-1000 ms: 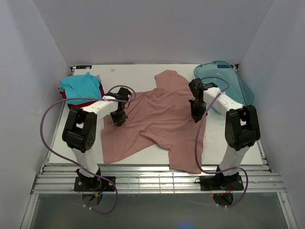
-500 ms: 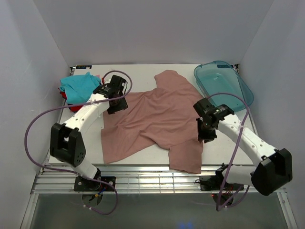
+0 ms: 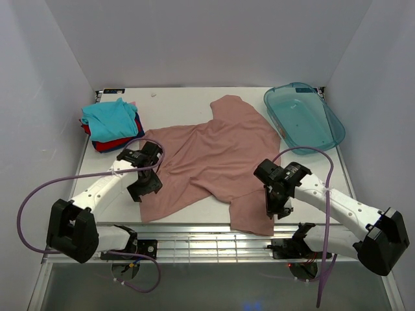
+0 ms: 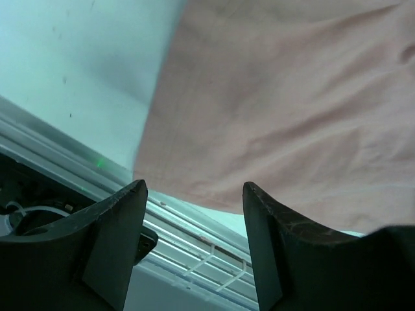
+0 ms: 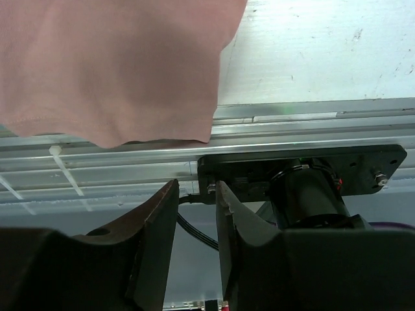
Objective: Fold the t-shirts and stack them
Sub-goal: Flatten the tshirt out
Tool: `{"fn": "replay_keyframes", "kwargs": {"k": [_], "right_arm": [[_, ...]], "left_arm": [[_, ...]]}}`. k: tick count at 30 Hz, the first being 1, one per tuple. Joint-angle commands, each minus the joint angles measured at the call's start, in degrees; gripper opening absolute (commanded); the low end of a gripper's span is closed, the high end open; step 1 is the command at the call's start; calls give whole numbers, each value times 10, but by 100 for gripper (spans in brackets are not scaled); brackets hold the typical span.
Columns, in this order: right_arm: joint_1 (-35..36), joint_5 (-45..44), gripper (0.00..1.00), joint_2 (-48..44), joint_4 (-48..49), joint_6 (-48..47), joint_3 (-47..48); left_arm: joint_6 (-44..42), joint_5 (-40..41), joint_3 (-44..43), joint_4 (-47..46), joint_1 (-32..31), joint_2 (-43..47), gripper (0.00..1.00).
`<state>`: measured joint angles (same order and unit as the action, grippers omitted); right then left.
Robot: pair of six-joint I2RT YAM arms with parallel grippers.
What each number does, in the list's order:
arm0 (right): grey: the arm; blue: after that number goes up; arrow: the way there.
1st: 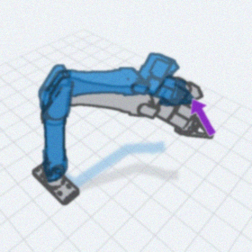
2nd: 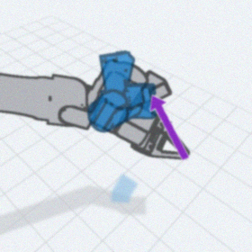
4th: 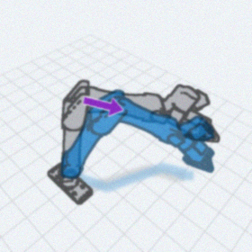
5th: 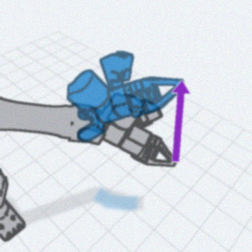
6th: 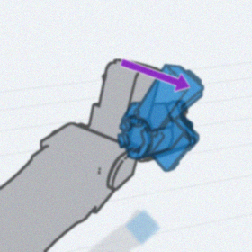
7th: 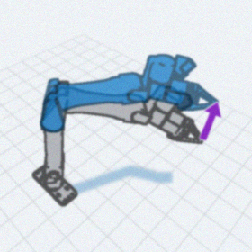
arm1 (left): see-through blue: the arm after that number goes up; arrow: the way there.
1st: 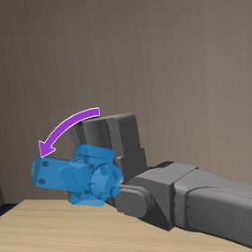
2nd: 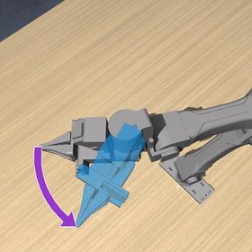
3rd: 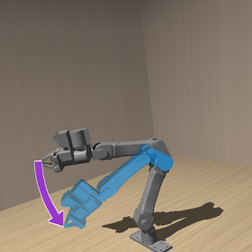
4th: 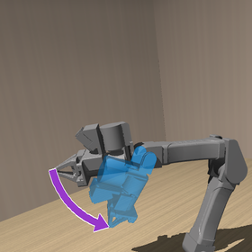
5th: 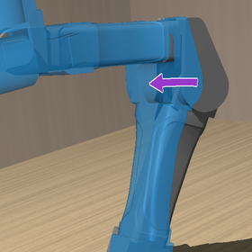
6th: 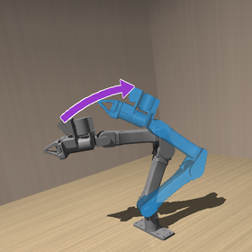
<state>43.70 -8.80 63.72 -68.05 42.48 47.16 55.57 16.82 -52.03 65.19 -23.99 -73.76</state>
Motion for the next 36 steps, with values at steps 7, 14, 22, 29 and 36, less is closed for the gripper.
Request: {"fn": "replay_keyframes", "kwargs": {"k": [7,14,22,29,36], "right_arm": [[60,2,36,23,20,35,9],[104,4,36,24,24,71,25],[139,-5,36,7,1,112,40],[145,-15,36,-23,-23,142,61],[145,-28,36,-12,-12,163,-10]], "left_arm": [[156,-14,136,42,-62,78,70],[216,14,142,35,-77,89,67],[240,41,152,-1,-86,26,67],[251,23,199,-73,-95,5,66],[253,19,228,-110,-98,-1,52]]}}
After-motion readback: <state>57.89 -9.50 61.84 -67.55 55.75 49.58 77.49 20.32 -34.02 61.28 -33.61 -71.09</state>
